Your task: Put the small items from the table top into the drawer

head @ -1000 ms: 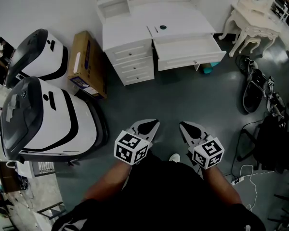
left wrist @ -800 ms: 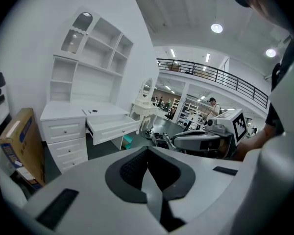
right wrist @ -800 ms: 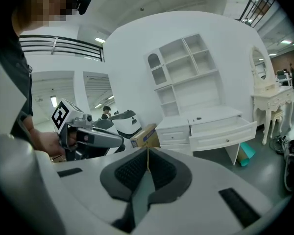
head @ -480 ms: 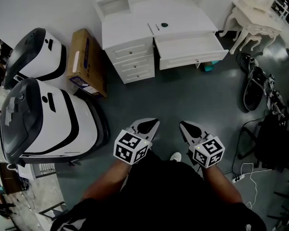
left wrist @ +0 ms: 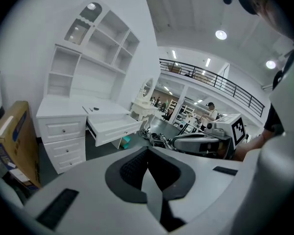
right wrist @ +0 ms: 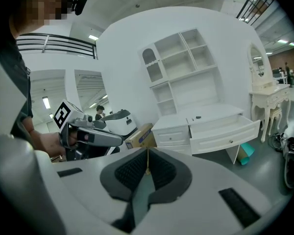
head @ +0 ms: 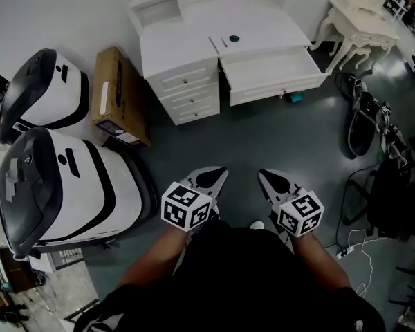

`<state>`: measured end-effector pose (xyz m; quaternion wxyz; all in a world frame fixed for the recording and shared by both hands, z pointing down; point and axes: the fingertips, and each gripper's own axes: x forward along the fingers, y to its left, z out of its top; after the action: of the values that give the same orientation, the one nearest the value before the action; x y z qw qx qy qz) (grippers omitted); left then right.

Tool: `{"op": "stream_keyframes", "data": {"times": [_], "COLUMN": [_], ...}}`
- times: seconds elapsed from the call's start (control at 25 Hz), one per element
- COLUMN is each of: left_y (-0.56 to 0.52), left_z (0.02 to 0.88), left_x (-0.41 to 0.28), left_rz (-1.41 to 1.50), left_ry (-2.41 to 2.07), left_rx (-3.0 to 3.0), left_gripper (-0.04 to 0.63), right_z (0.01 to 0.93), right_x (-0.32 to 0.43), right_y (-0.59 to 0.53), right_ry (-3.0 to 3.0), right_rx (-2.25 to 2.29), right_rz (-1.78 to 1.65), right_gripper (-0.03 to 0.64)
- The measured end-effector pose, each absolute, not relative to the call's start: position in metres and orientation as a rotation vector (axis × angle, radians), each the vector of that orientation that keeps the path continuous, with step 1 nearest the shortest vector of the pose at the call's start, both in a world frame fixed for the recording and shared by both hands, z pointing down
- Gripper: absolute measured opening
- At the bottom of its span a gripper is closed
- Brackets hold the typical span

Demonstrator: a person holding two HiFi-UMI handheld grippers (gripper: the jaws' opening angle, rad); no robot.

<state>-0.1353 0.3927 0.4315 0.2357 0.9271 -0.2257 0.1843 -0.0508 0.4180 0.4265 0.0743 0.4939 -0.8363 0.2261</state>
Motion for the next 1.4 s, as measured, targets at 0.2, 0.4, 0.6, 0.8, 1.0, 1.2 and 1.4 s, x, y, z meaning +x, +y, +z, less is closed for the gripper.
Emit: {"op": "stream_keyframes", "data": {"times": [0.2,0.4,0.6,0.8,1.0,1.2,1.4], "left_y": [0.366,0.345,0.331,0.322,0.32,0.317,0.303], "left_z": [0.43,0.429,0.435,0.437,0.44,0.438,0.44], "left_x": [-0.148,-0.164,-0.183,-0.195,-0.194,-0.193,-0.194], "left_rz": [0.514,0.515,0.544,0.543,0.542,0.533,0.515], "left_ry": [-0.587,-0.542,-0.5,-0.481,-0.454,-0.459,-0.51], "left_rx": [2.572,2.603,2.617,2.616,2.617,2.62,2.601], "left_gripper": [0.004,0.003,0.003,0.003,0.004,0.003,0.004], "right_z": [0.425,0.424,0.424,0.425,0.426,0.428,0.428], "right_x": [-0.056,-0.072,-0.088,-0.097,-0.099,-0.101,-0.095], "right_y": [0.392,0.374,0.363,0.358,0.351,0.346,0.332], "right_ry": [-2.468,-2.43,-2.395,-2.367,-2.359,-2.367,-2.379], "right_rx": [1.555,1.615,1.666,1.688,1.71,1.688,1.675], "right_rz": [0.685,0.692,0.701,0.714,0.722,0.722,0.722], "right_gripper": [0.028,0.028,0.028,0.028,0.028,0.028,0.028]}}
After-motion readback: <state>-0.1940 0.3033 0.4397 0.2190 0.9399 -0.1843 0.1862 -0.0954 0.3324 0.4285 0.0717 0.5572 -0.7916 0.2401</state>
